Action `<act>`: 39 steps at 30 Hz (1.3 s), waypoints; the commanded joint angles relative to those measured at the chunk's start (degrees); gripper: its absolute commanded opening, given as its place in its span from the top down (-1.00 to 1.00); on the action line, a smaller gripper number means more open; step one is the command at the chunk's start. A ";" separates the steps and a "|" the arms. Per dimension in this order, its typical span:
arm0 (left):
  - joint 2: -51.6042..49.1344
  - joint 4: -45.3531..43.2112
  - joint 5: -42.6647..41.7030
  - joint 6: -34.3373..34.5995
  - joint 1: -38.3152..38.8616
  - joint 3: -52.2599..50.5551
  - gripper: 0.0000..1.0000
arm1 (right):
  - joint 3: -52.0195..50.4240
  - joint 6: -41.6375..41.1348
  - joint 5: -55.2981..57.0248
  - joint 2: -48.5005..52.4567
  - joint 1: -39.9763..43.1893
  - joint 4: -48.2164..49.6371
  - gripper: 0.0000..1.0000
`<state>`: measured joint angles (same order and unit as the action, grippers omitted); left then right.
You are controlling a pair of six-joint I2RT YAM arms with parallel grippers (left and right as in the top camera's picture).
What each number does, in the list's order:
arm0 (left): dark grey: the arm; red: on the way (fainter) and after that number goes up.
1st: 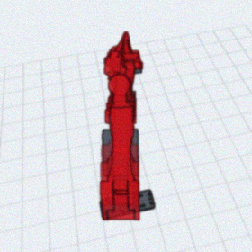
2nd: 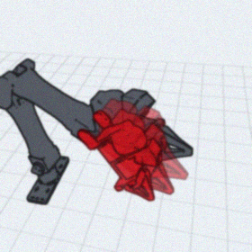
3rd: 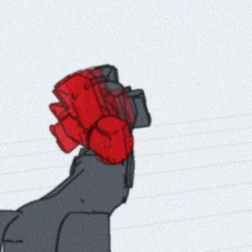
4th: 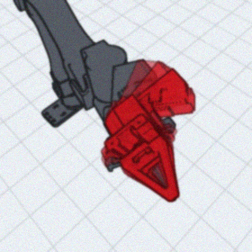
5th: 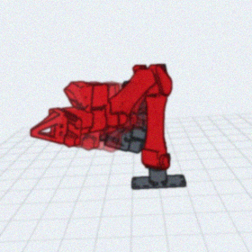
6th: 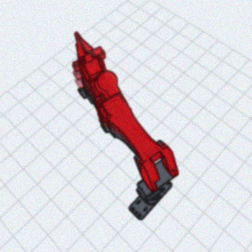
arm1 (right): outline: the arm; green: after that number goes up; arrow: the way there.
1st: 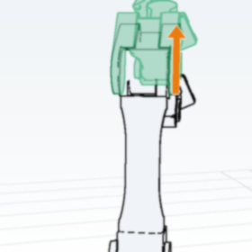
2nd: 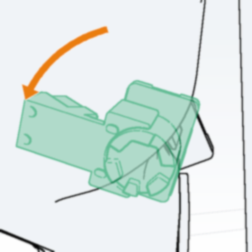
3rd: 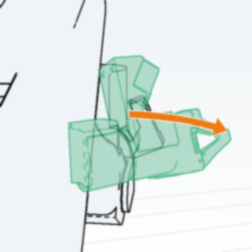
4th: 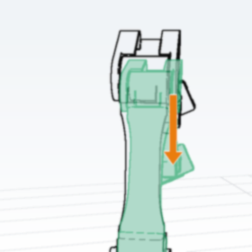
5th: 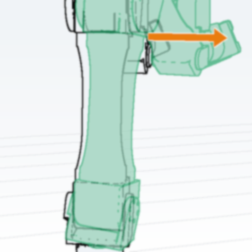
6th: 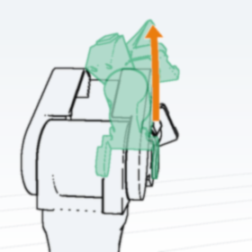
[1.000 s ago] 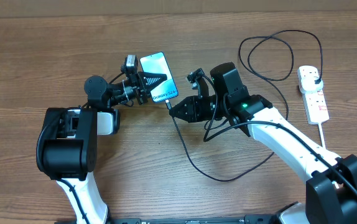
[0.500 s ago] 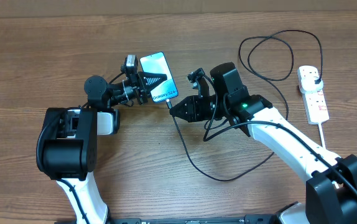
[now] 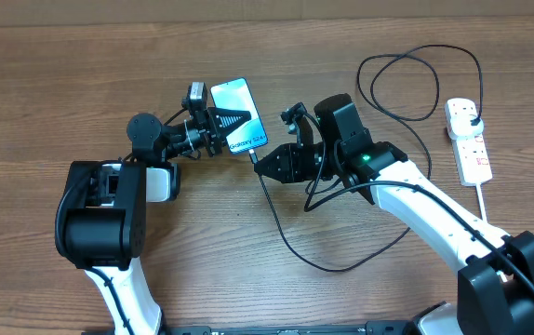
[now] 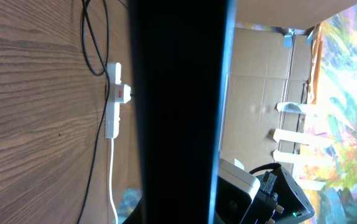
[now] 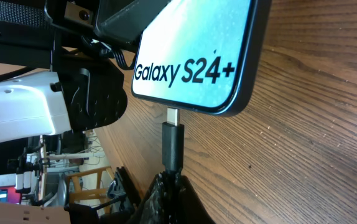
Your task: Plug charger to phone and switch on socket
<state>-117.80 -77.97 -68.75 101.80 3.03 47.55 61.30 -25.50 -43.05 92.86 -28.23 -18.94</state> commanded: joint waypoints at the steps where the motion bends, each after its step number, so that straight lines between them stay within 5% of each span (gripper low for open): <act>1: 1.38 -0.63 0.33 -1.55 0.37 0.17 0.91 | 0.55 -0.24 0.15 -0.48 -0.33 0.22 0.92; 39: 1.38 -0.26 0.11 -2.86 1.11 0.17 0.91 | 0.55 -1.75 1.46 -0.46 -0.31 0.35 0.92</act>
<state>-117.80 -77.71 -68.71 100.90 3.75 47.55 61.30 -26.46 -42.61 92.86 -28.23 -18.92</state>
